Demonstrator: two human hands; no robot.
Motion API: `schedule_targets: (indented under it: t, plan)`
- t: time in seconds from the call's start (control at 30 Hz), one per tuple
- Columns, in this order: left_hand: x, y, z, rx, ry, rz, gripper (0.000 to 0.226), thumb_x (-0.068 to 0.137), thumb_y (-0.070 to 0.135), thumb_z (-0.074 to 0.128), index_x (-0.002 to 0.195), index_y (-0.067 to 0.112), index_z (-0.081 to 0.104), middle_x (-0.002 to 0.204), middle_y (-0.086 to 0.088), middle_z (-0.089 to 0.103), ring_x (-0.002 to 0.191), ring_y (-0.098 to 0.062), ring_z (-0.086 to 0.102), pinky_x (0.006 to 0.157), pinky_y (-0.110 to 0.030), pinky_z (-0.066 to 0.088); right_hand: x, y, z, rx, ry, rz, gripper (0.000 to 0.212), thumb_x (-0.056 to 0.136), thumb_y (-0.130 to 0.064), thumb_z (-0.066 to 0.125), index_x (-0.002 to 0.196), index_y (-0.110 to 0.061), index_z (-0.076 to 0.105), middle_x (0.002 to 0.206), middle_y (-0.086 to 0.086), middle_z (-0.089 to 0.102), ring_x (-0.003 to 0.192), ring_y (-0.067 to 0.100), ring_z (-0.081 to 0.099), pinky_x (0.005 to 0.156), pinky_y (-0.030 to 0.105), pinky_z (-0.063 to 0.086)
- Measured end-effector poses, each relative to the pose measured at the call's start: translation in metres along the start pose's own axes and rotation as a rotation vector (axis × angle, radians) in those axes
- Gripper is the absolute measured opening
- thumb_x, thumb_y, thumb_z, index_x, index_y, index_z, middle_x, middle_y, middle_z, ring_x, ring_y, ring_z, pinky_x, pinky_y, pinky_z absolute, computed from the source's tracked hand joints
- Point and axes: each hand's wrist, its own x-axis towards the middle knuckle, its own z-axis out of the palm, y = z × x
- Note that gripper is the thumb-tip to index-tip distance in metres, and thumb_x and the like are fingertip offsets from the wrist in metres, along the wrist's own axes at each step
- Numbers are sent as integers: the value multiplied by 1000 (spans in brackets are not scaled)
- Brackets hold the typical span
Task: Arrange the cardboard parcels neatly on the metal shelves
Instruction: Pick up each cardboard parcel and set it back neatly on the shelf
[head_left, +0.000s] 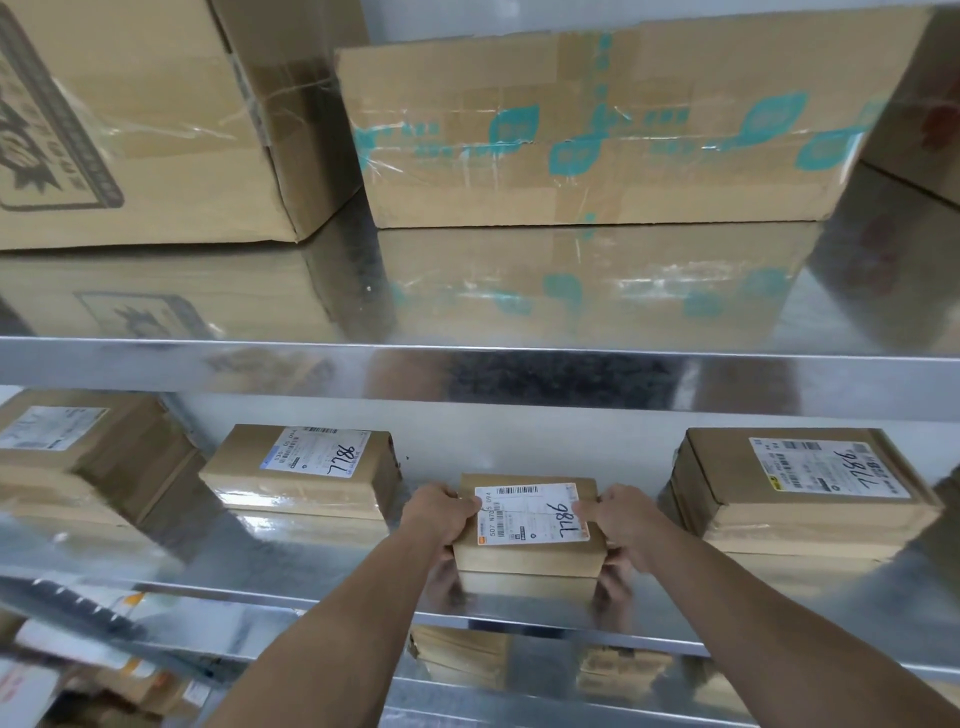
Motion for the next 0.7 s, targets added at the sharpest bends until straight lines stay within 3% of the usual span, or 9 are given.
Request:
schedule_targets:
  t: [0.47, 0.6, 0.7]
  plan:
    - [8, -3, 5, 123, 34, 49, 21, 95, 30, 70, 90, 19, 54, 104, -7, 73, 94, -25, 71, 79, -44, 63, 9, 1, 5, -86, 30, -15, 17, 99, -17, 68, 86, -19, 57, 92, 8, 76, 88, 28, 74, 82, 47, 63]
    - [3, -2, 3, 111, 44, 48, 22, 94, 33, 71, 89, 19, 54, 101, -5, 74, 93, -24, 72, 82, -45, 63, 6, -3, 0, -33, 3, 28, 16, 97, -13, 70, 85, -11, 59, 82, 9, 73, 75, 25, 70, 62, 36, 56]
    - [-1, -2, 1, 115, 54, 65, 23, 92, 36, 71, 88, 18, 57, 101, -4, 74, 98, -23, 70, 89, -39, 59, 2, -1, -2, 6, -3, 16, 16, 98, -16, 70, 88, -7, 61, 86, 10, 75, 75, 23, 69, 63, 34, 56]
